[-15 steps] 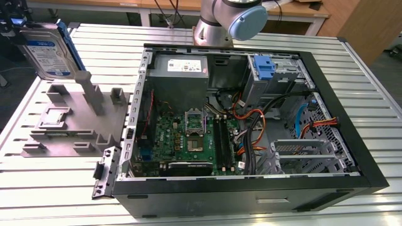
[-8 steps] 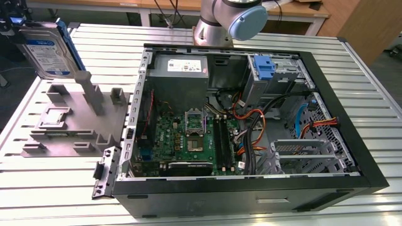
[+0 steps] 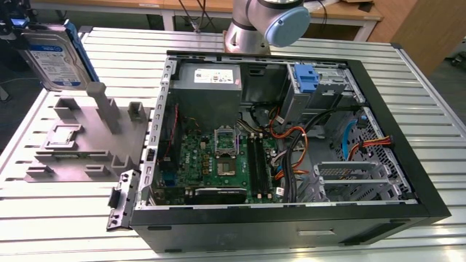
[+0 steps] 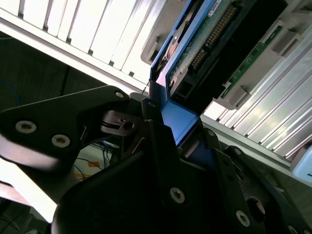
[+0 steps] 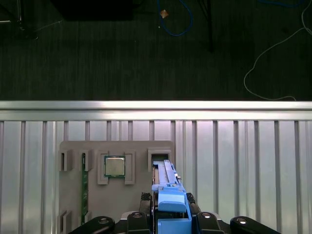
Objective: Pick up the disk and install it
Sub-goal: 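Pick up the disk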
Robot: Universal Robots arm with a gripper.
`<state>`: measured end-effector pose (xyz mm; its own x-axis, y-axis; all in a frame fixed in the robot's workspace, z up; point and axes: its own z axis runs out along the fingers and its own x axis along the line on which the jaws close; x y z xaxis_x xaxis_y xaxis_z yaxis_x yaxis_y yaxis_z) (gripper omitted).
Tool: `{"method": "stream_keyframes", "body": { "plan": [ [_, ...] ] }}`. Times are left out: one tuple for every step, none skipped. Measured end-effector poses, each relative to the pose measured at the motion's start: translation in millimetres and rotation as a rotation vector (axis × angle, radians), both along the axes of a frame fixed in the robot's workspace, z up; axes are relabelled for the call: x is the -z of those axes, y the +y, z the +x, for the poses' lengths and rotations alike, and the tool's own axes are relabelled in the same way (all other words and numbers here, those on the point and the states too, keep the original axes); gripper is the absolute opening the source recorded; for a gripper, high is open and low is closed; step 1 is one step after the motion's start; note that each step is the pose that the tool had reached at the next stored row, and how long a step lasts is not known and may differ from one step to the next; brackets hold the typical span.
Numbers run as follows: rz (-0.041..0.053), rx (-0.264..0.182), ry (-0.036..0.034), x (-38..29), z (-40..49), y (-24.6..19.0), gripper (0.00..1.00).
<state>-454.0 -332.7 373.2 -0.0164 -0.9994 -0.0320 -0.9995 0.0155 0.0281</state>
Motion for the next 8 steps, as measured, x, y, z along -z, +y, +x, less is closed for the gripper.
{"method": "stream_keyframes", "body": {
  "plan": [
    [0.0000,0.000,0.0000,-0.2,0.0,0.0,0.37],
    [0.0000,0.000,-0.0001,-0.4,0.0,0.0,0.37],
    [0.0000,0.000,0.0000,-0.7,0.0,0.0,0.37],
    [0.0000,0.000,0.0000,-1.0,0.0,0.0,0.37],
    [0.0000,0.000,-0.0001,-1.2,0.0,0.0,0.37],
    [0.0000,0.000,-0.0001,-1.4,0.0,0.0,0.37],
    [0.0000,0.000,0.0000,-1.6,0.0,0.0,0.37],
    [0.0000,0.000,-0.0001,-1.8,0.0,0.0,0.37]
  ]
}}
